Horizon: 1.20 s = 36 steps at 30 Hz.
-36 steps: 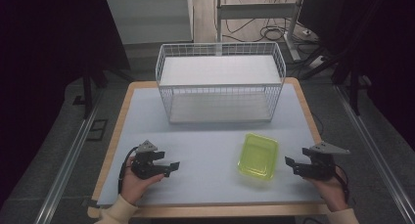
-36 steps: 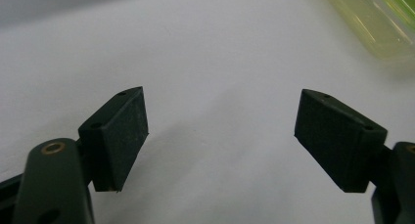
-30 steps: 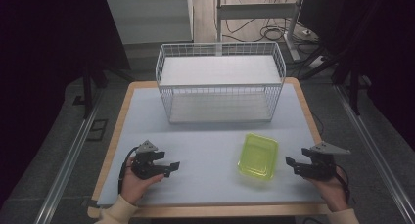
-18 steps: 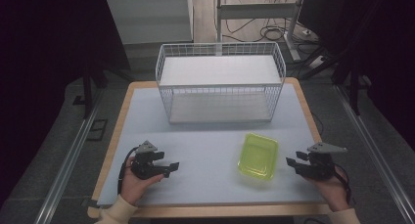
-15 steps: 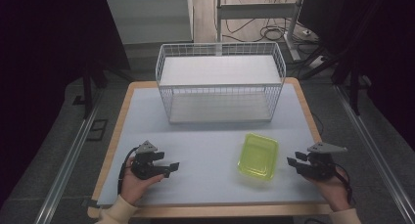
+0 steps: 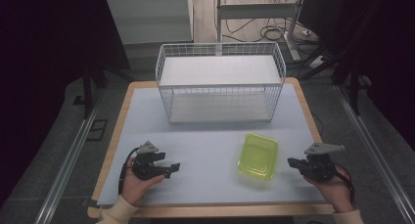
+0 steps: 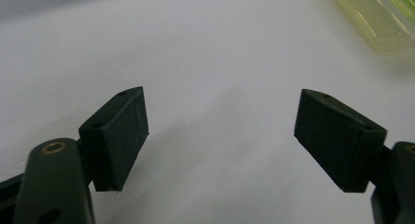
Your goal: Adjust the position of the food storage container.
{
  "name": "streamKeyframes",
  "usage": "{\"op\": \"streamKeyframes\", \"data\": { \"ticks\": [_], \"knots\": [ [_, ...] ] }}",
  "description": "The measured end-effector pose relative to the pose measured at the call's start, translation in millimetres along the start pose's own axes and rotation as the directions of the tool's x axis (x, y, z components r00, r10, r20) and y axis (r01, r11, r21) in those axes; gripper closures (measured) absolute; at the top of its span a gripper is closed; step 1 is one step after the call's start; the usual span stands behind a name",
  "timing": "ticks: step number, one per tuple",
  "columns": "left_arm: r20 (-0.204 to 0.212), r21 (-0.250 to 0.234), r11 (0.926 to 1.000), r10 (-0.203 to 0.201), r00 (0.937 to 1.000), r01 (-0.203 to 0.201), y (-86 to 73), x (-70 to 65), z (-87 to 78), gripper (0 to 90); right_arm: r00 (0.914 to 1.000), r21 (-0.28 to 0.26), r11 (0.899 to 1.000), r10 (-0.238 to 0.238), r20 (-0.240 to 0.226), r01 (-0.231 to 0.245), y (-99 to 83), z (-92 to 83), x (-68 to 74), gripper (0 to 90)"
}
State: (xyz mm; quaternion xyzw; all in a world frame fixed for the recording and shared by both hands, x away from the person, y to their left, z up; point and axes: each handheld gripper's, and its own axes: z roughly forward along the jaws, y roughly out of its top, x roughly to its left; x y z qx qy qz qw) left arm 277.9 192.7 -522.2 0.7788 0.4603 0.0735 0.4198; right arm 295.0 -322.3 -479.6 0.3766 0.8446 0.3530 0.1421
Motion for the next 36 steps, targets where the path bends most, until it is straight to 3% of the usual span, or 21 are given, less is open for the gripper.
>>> {"op": "streamKeyframes", "data": {
  "ticks": [3,8,22,31,36],
  "knots": [
    [0.001,0.0,1.0,0.001,1.0,-0.001,0.0,-0.6,-0.3,19.8,0.9988,0.049,0.998,-0.047,-0.015,0.047,-1.2,4.7,6.4,89.8],
    [0.002,0.003,1.0,0.006,1.0,-0.006,-0.2,-1.4,-0.2,19.8,0.9962,0.085,0.993,-0.076,-0.043,0.079,-2.7,10.6,14.4,89.8],
    [0.016,0.005,1.0,0.005,0.9999,-0.005,-0.2,-2.9,0.3,19.8,0.9871,0.106,0.987,-0.109,-0.117,0.122,-2.5,22.0,36.7,89.9],
    [0.018,0.008,1.0,0.003,0.9998,-0.003,-0.3,-2.8,1.2,19.8,0.9863,0.115,0.987,-0.101,-0.13,0.116,-2.6,27.8,39.4,89.9],
    [0.02,0.008,1.0,0.005,0.9998,-0.005,-0.2,-2.9,1.0,19.8,0.9828,0.13,0.982,-0.119,-0.141,0.138,-0.7,32.1,47.1,89.9]
  ]
}}
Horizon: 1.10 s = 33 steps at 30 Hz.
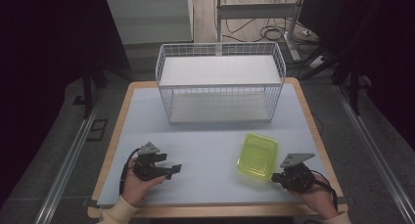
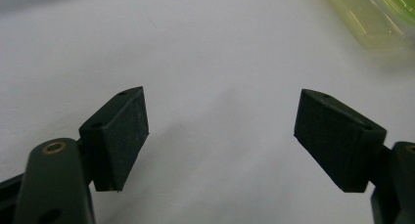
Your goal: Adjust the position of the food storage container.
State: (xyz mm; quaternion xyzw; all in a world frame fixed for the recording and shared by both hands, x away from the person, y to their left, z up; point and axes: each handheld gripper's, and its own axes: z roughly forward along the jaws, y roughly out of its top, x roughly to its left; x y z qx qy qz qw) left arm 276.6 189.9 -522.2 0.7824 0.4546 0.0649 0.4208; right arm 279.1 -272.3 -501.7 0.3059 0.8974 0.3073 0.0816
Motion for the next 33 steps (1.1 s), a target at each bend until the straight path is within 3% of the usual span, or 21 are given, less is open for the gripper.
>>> {"op": "streamKeyframes", "data": {
  "ticks": [16,21,25,33],
  "knots": [
    [0.007,0.007,1.0,-0.002,1.0,0.002,-0.2,-0.6,1.5,19.9,0.9988,-0.008,0.999,-0.049,-0.004,0.049,16.3,14.2,19.2,89.9],
    [0.009,0.015,0.9999,-0.001,1.0,0.001,-0.2,-0.1,2.7,19.9,0.9969,-0.016,0.997,-0.075,0.023,0.076,24.4,22.5,28.5,89.9],
    [0.011,0.013,0.9999,-0.002,0.9999,0.002,-0.3,-0.2,2.2,19.9,0.9968,-0.028,0.997,-0.07,0.039,0.071,31.1,28.9,31.7,89.9],
    [0.017,0.017,0.9998,-0.007,0.9998,0.006,-0.4,-0.8,2.7,19.9,0.9985,-0.073,0.996,-0.046,0.03,0.048,45.6,41.1,39.9,89.9]
  ]
}}
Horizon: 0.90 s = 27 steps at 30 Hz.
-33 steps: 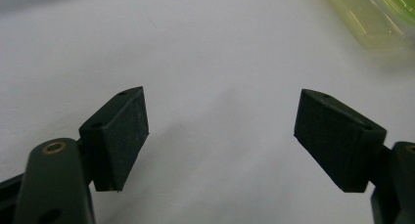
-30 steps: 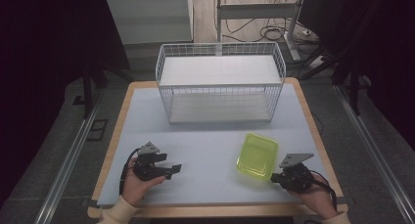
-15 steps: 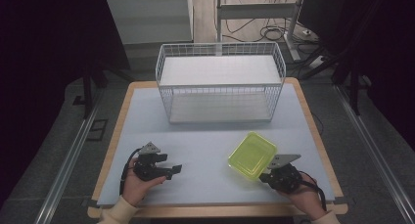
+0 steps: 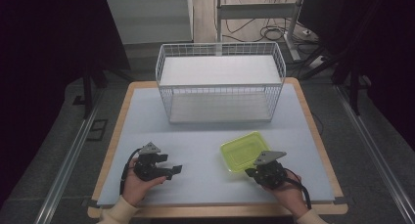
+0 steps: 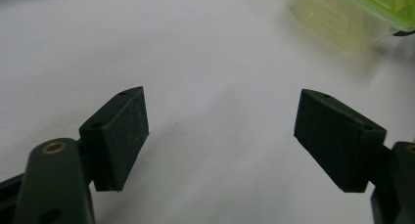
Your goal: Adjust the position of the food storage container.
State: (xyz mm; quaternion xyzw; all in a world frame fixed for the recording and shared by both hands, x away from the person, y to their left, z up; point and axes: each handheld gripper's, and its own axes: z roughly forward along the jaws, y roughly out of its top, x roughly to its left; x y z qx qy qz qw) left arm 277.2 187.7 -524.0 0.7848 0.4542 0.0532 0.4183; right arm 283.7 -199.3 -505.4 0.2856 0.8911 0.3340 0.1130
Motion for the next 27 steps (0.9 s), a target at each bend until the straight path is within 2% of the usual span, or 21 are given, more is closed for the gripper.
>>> {"op": "streamKeyframes", "data": {
  "ticks": [8,20,23,27],
  "knots": [
    [0.003,0.005,1.0,-0.005,1.0,0.005,-0.1,0.7,0.7,19.9,1.0,-0.009,1.0,0.006,-0.002,-0.006,4.8,10.6,3.8,89.9],
    [0.008,0.002,1.0,-0.007,0.9999,0.007,-0.3,1.1,0.0,19.8,0.9999,-0.026,1.0,-0.013,0.0,0.013,12.4,19.7,12.0,89.9],
    [0.005,0.005,1.0,-0.004,1.0,0.004,-0.1,1.7,-0.7,19.9,0.9998,-0.035,0.999,-0.014,-0.016,0.014,12.1,10.8,13.1,89.9],
    [0.005,0.006,1.0,-0.002,1.0,0.002,0.1,1.5,-0.8,19.9,0.9999,-0.098,0.995,-0.001,-0.012,0.0,11.5,-19.2,11.6,89.9]
  ]
}}
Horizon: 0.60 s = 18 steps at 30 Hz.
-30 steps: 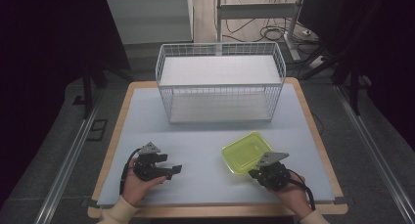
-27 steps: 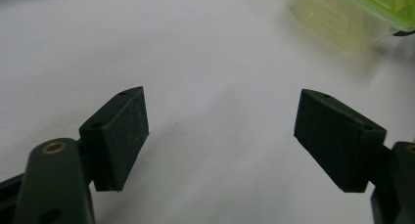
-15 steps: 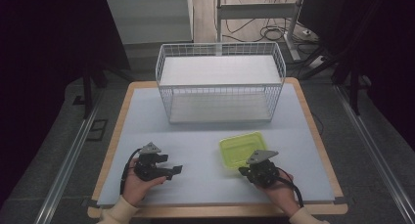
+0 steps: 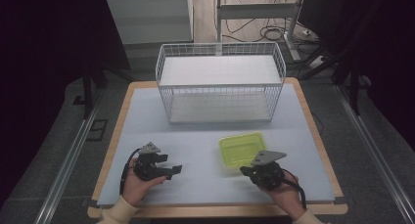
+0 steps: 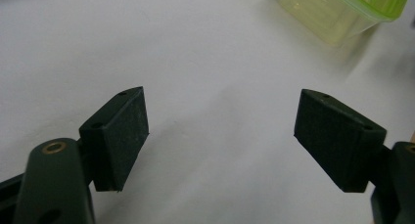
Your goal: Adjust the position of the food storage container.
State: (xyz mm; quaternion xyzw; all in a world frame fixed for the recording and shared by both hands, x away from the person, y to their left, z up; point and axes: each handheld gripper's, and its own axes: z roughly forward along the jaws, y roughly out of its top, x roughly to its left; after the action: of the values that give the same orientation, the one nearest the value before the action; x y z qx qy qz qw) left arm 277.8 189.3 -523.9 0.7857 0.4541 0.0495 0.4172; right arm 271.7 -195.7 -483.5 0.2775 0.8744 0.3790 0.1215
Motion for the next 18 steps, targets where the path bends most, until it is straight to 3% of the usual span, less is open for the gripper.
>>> {"op": "streamKeyframes", "data": {
  "ticks": [2,4,5,6,9,12,14,16,18],
  "knots": [
    [0.002,0.0,1.0,-0.001,1.0,0.001,0.1,-0.1,0.3,19.9,0.9991,-0.048,0.998,0.029,0.031,-0.027,3.3,-22.3,-11.6,89.9],
    [0.003,-0.004,1.0,-0.003,1.0,0.003,0.8,-0.9,0.2,19.9,0.9984,-0.055,0.998,0.04,0.039,-0.038,4.4,-26.9,-16.1,89.9],
    [0.003,-0.008,1.0,-0.005,1.0,0.005,1.2,-1.5,0.1,19.9,0.9978,-0.043,0.998,0.05,0.045,-0.048,9.4,-36.8,-31.7,89.9],
    [0.006,-0.006,1.0,-0.002,1.0,0.002,1.6,-1.4,-0.3,19.9,0.9978,-0.043,0.998,0.05,0.045,-0.048,9.4,-36.8,-31.7,89.9],
    [0.007,-0.009,1.0,-0.002,1.0,0.003,2.0,-1.8,-0.5,19.9,0.9921,-0.047,0.995,0.093,0.084,-0.089,17.2,-44.1,-57.5,89.9],
    [0.007,-0.011,0.9999,0.0,1.0,0.0,1.5,-1.4,-0.9,19.9,0.9818,-0.053,0.989,0.141,0.127,-0.135,22.2,-44.0,-80.9,89.9],
    [0.005,-0.014,0.9999,-0.002,1.0,0.002,1.2,-0.9,-1.5,19.9,0.9682,-0.058,0.982,0.187,0.167,-0.179,21.1,-37.9,-100.0,89.9],
    [0.006,-0.017,0.9998,-0.004,1.0,0.004,1.4,-0.3,-2.0,19.9,0.9648,-0.062,0.979,0.201,0.169,-0.193,19.5,-35.6,-102.3,89.9],
    [0.003,-0.023,0.9997,-0.008,1.0,0.008,2.4,0.6,-2.9,20.0,0.963,-0.026,0.979,0.206,0.174,-0.204,12.2,-28.4,-107.1,89.9]
  ]
}}
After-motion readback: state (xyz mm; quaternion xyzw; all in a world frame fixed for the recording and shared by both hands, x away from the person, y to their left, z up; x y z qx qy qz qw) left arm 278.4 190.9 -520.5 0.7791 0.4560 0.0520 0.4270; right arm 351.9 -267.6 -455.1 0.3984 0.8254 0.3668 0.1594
